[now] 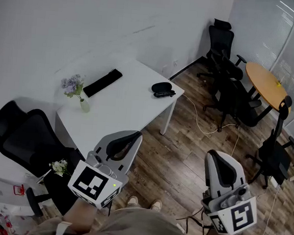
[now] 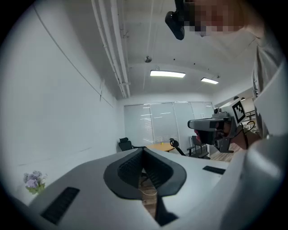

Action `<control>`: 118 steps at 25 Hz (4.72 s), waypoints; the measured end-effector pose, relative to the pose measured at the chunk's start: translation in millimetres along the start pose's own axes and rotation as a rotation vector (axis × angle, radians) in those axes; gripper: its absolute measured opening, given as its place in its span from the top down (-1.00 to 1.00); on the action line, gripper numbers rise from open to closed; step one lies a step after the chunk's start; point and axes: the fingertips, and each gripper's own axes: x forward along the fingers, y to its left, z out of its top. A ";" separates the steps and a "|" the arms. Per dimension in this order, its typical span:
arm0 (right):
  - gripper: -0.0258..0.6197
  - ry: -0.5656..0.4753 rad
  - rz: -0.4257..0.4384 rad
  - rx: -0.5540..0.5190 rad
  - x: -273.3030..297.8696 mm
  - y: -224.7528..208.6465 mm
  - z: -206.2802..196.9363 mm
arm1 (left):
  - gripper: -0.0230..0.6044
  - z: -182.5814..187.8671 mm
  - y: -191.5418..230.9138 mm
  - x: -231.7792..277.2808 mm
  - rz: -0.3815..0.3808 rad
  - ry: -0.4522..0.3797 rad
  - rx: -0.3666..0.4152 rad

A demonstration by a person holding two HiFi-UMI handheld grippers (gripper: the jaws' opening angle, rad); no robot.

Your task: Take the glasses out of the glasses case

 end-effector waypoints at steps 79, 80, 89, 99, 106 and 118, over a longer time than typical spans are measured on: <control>0.25 0.769 0.275 0.060 409.6 -202.4 -372.7 | 0.87 -262.3 268.9 353.5 -0.024 0.483 -0.222; 0.25 0.782 0.291 0.057 411.5 -201.7 -379.9 | 0.87 -268.5 269.2 355.7 -0.023 0.495 -0.231; 0.25 0.858 0.433 -0.007 435.1 -208.3 -432.6 | 0.88 -310.5 267.7 371.5 0.028 0.588 -0.263; 0.25 0.940 0.661 -0.112 455.5 -210.0 -496.5 | 0.88 -348.8 268.8 375.7 0.186 0.661 -0.341; 0.31 0.963 0.816 -0.260 459.0 -206.5 -538.6 | 0.87 -360.0 274.5 378.3 0.288 0.666 -0.383; 0.46 0.971 1.029 -0.473 450.4 -192.8 -569.0 | 0.87 -386.7 267.3 368.4 0.364 0.706 -0.432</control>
